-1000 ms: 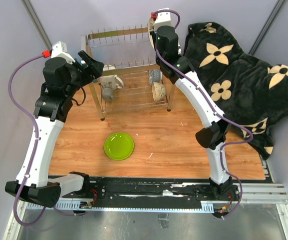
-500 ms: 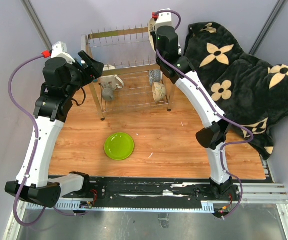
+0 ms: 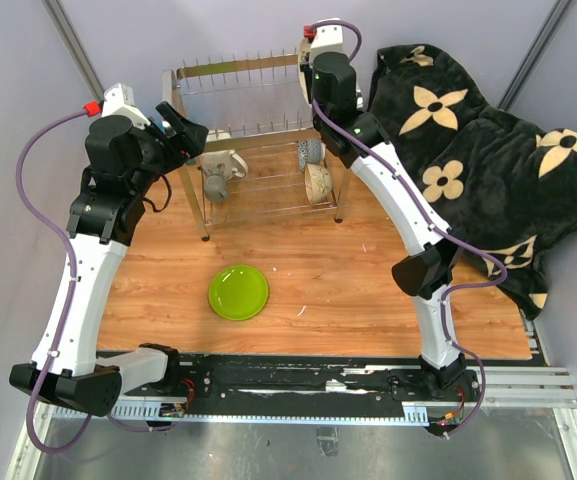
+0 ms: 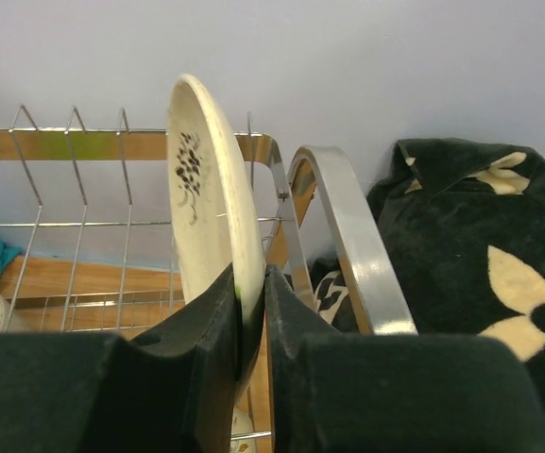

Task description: Load the mixed dishes into the dish rack

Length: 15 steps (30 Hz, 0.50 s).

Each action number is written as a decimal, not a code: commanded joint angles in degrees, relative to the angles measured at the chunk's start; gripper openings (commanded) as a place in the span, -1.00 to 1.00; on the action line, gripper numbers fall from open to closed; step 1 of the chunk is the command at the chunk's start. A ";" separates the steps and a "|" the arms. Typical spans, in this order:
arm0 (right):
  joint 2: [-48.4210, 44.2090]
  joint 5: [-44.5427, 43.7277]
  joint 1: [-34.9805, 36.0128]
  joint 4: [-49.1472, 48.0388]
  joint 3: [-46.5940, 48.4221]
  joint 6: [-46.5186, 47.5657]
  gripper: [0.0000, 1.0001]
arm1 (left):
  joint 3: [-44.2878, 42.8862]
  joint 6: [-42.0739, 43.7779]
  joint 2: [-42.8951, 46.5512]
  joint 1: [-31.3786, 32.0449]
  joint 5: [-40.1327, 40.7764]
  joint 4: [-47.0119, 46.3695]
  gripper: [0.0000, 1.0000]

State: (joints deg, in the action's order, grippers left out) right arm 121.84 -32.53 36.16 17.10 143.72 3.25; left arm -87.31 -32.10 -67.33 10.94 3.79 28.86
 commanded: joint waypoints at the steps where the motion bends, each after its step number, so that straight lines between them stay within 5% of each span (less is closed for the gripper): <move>1: -0.69 1.93 1.39 0.49 0.17 0.24 -0.65 | 0.50 0.87 1.36 -0.30 -0.31 -0.70 0.80; 15: -3.77 -1.00 2.10 -0.01 -2.37 2.65 -0.44 | 4.82 1.39 2.24 -0.30 -3.04 -1.11 0.79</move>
State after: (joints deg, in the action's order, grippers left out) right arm 121.62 -31.31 37.87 17.89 142.54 4.10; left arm -84.93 -31.86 -66.41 10.94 2.79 28.77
